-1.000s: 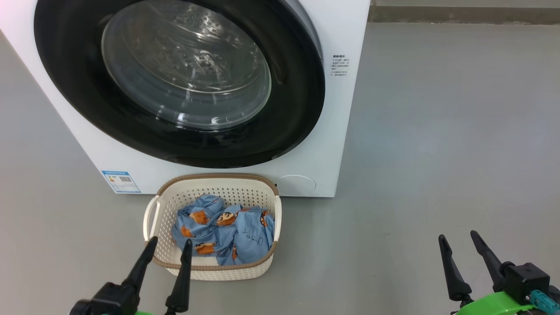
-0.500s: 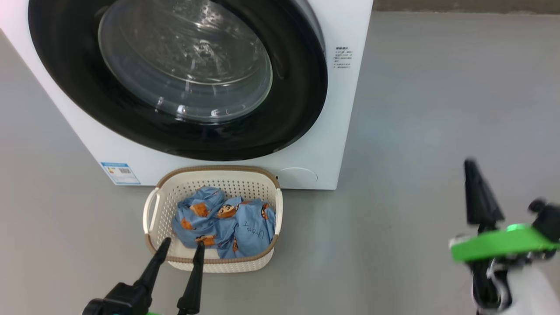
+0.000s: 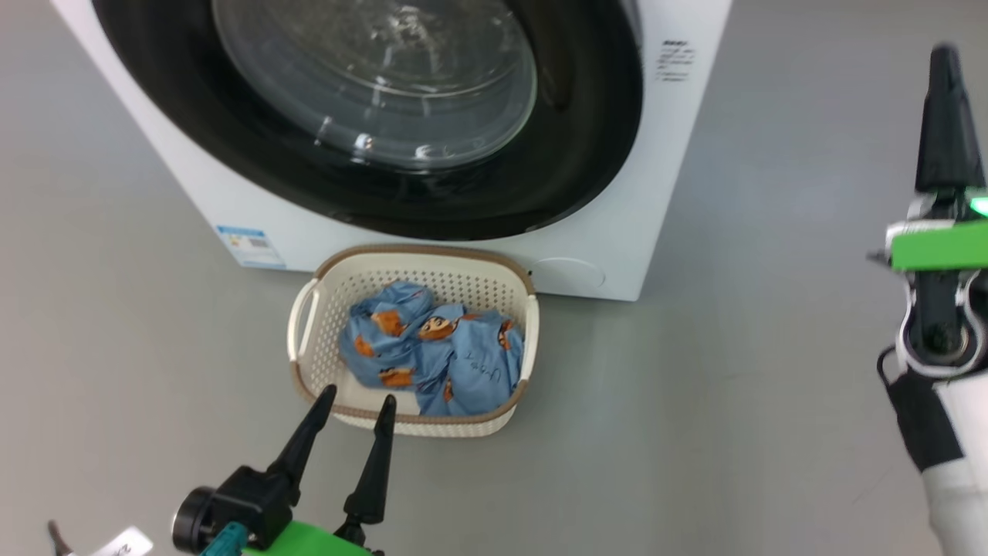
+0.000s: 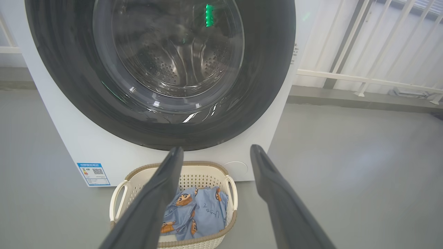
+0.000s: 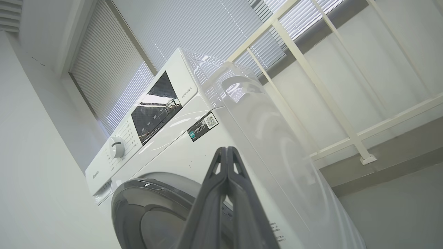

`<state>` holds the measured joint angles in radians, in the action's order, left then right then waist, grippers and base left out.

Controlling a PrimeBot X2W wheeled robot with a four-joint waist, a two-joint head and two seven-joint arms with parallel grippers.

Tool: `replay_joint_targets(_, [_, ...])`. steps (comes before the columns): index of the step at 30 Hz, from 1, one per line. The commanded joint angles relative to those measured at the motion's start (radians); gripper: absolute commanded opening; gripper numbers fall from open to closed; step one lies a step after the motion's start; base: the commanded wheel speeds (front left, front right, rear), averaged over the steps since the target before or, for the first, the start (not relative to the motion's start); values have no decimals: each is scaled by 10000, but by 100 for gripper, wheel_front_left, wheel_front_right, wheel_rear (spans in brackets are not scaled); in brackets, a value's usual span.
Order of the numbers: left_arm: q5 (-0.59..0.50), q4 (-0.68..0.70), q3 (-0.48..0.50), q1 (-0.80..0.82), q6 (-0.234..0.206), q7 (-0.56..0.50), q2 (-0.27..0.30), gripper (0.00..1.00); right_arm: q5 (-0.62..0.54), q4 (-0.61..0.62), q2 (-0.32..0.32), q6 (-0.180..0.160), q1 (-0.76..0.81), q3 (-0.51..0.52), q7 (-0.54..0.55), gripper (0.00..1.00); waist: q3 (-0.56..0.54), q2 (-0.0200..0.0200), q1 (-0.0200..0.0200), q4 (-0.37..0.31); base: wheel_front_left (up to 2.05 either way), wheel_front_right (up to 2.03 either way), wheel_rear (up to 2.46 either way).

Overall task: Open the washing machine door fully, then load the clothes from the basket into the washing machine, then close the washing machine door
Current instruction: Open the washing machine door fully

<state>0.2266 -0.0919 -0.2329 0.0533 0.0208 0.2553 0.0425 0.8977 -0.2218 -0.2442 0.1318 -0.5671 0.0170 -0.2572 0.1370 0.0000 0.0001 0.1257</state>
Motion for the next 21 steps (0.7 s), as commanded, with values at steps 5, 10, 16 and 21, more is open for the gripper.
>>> replay_joint_targets(5, [216, 280, 18, 619, -148, 65, 77, 100, 1723, 278, -826, -11, -1136, -1350, -46, 0, 667, 0, -1, 651, 0, 0, 0])
replay_joint_targets(10, [334, 322, -270, 881, -258, 65, 77, 100, 3794, -12, -1709, -11, -1984, -2387, 390, 0, 1129, 0, -1, 956, 0, 0, 0])
replay_joint_targets(16, [504, 389, -579, 1222, -394, 65, 77, 100, 5692, -55, -2521, -11, -2820, -3075, 1726, 0, 1694, 0, -1, 1259, 0, 0, 0])
replay_joint_targets(21, [663, 447, -873, 1550, -509, 65, 77, 100, 7091, -273, -3063, -11, -3491, -3084, 3565, 0, 2178, 0, -1, 1522, 0, 0, 0])
